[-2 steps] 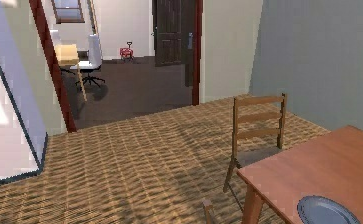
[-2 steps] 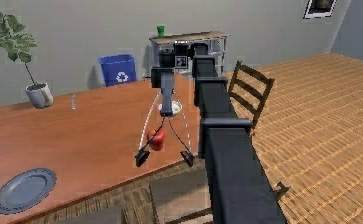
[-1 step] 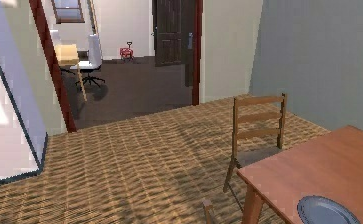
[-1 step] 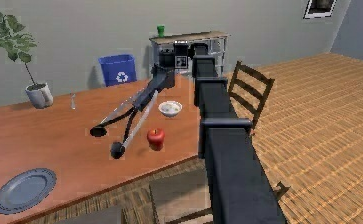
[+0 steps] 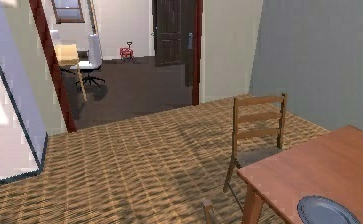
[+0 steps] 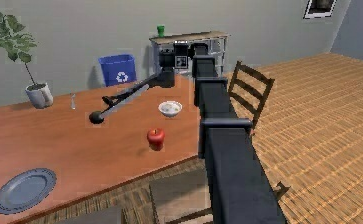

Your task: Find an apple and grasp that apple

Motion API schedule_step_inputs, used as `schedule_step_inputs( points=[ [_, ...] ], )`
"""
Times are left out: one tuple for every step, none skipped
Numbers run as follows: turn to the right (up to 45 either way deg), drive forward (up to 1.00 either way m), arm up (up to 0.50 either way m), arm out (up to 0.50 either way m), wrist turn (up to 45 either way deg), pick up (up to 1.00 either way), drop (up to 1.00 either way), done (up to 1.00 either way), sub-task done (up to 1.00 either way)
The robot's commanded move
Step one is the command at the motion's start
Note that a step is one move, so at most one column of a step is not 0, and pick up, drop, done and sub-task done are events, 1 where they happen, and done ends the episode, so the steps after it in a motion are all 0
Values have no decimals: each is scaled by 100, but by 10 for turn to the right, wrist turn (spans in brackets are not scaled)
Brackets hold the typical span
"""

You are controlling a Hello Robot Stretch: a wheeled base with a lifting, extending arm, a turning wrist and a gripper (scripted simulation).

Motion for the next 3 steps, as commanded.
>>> schedule_step_inputs(
  points=[
    [0, 0, 0, 0, 450, 0, 0, 0, 0],
    [0, 0, 0, 0, 180, 0, 0, 0, 0],
    [0, 0, -28, 0, 0, 0, 0, 0, 0]
  ],
)
